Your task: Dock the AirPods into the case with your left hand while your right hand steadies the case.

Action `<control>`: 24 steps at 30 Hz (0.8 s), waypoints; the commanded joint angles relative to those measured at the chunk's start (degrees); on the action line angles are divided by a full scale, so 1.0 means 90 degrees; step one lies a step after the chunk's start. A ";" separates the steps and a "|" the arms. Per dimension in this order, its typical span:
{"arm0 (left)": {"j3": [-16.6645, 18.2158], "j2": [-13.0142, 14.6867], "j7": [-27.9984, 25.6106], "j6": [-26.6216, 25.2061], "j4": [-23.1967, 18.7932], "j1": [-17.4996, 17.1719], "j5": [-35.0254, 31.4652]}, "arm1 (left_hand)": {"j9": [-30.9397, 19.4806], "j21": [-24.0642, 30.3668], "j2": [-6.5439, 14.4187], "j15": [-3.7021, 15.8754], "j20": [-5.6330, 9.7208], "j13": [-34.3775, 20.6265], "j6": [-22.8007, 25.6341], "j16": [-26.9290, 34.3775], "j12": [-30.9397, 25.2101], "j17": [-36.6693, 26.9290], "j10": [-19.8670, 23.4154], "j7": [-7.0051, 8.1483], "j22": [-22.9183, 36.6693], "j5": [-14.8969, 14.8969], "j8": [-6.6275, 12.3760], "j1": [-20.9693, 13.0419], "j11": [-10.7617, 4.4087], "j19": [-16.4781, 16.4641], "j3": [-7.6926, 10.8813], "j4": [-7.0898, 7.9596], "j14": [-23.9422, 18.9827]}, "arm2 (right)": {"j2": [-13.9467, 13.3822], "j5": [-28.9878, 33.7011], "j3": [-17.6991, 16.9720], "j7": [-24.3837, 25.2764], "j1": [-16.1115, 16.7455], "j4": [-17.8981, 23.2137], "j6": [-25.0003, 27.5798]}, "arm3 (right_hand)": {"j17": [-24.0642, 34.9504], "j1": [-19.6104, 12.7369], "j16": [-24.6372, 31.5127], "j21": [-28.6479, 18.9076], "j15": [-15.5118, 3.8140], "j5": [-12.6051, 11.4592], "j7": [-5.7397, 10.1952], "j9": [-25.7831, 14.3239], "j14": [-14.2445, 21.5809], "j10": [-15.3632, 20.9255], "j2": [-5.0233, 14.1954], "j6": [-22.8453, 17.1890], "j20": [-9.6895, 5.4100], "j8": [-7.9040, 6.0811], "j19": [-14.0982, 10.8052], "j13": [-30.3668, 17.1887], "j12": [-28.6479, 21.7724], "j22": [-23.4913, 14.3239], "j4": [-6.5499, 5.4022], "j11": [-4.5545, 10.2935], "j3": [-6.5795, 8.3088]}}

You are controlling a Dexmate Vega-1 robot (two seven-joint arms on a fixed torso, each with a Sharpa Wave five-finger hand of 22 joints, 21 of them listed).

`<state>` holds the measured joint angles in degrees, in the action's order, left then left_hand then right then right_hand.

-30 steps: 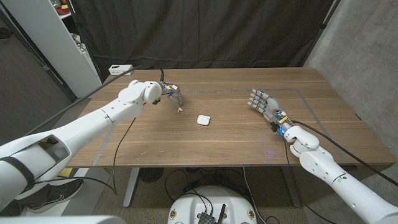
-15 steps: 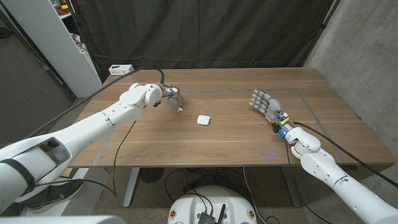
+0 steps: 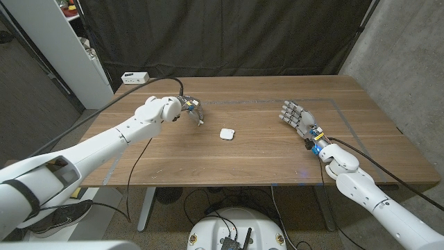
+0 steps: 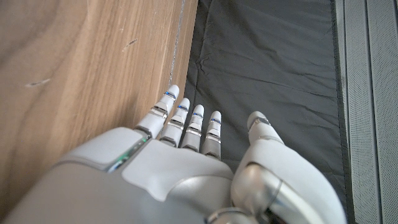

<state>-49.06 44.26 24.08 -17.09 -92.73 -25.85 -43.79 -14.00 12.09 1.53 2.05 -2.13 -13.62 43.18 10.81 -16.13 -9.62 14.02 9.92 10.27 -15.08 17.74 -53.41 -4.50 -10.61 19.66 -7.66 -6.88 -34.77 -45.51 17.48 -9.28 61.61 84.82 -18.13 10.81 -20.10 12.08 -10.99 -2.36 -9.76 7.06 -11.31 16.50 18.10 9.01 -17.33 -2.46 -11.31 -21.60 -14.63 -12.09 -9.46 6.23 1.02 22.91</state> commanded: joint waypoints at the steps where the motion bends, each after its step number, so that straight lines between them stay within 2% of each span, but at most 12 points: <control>1: -0.0023 -0.0031 -0.0108 0.0018 0.0079 -0.0046 0.0055 | -0.0061 0.0025 0.0026 0.0439 -0.0014 -0.0023 0.0080 -0.0002 -0.0066 -0.0021 0.0049 -0.0010 0.0037 -0.0003 -0.0028 -0.0111 -0.0013 -0.0065 -0.0075 0.0014 -0.0078 | 0.0016 0.0001 -0.0024 0.0035 0.0091 0.0041 -0.0080 | 0.0011 0.0060 0.0022 -0.0001 -0.0479 -0.0037 0.0036 -0.0037 0.0100 0.0063 0.0030 -0.0056 -0.0084 -0.0058 -0.0013 -0.0003 -0.0027 -0.0024 -0.0032 -0.0008 0.0033; 9: -0.0045 -0.0058 -0.0216 0.0030 0.0081 -0.0089 0.0074 | -0.0137 0.0031 0.0066 0.0467 -0.0005 -0.0033 0.0256 -0.0001 -0.0076 -0.0019 0.0092 -0.0148 0.0041 0.0014 0.0052 -0.0181 -0.0027 -0.0098 -0.0146 0.0012 -0.0136 | 0.0047 0.0000 -0.0038 0.0050 0.0157 0.0048 -0.0167 | 0.0006 0.0082 0.0015 0.0000 -0.0477 -0.0038 -0.0003 -0.0038 0.0124 0.0088 0.0036 -0.0073 -0.0084 -0.0061 -0.0014 0.0002 -0.0035 -0.0024 -0.0049 0.0003 0.0053; 12: -0.0005 -0.0037 -0.0256 -0.0005 0.0012 -0.0125 0.0102 | -0.0180 0.0029 0.0061 0.0466 0.0002 -0.0039 0.0109 -0.0009 -0.0075 -0.0020 0.0097 -0.0120 0.0043 0.0028 -0.0001 -0.0196 -0.0019 -0.0103 -0.0202 0.0017 -0.0142 | 0.0032 -0.0008 -0.0055 0.0072 0.0193 0.0078 -0.0166 | 0.0006 0.0094 0.0013 0.0001 -0.0488 -0.0038 -0.0011 -0.0038 0.0132 0.0092 0.0038 -0.0073 -0.0087 -0.0060 -0.0013 0.0004 -0.0035 -0.0024 -0.0058 0.0010 0.0059; 20: -0.0021 -0.0058 -0.0268 0.0005 0.0021 -0.0116 0.0119 | -0.0236 0.0034 0.0087 0.0452 -0.0007 -0.0049 0.0119 -0.0007 -0.0074 -0.0021 0.0105 -0.0081 0.0047 0.0047 0.0009 -0.0210 -0.0021 -0.0123 -0.0269 0.0035 -0.0173 | 0.0059 -0.0051 -0.0074 0.0047 0.0243 0.0067 -0.0220 | -0.0001 0.0110 0.0009 -0.0003 -0.0466 -0.0037 -0.0019 -0.0037 0.0164 0.0119 0.0026 -0.0076 -0.0070 -0.0058 -0.0028 0.0008 -0.0042 -0.0024 -0.0063 -0.0033 0.0074; 24: -0.0042 -0.0088 -0.0308 0.0010 0.0056 -0.0122 0.0123 | -0.0297 0.0041 0.0129 0.0456 -0.0037 -0.0058 0.0289 -0.0005 -0.0075 -0.0022 0.0118 -0.0155 0.0053 0.0065 0.0089 -0.0233 -0.0022 -0.0143 -0.0321 0.0050 -0.0210 | 0.0072 -0.0066 -0.0084 0.0044 0.0264 0.0064 -0.0246 | -0.0003 0.0120 0.0005 -0.0001 -0.0461 -0.0038 -0.0014 -0.0037 0.0176 0.0134 0.0024 -0.0080 -0.0070 -0.0057 -0.0027 0.0010 -0.0046 -0.0024 -0.0067 -0.0020 0.0083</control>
<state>-49.20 43.91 22.05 -17.07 -92.49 -26.80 -42.96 -16.18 12.09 2.43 2.31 -2.25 -14.00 44.24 10.81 -16.57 -9.75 14.58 9.03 10.55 -14.79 17.97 -54.77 -4.59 -11.30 17.25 -7.37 -8.04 -34.40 -45.74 16.98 -8.83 63.38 85.37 -19.75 10.65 -19.37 12.05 -10.99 -2.31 -9.76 6.95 -11.31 17.62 18.69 9.28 -17.84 -2.46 -11.31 -21.60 -14.35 -12.08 -9.46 5.82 1.04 23.32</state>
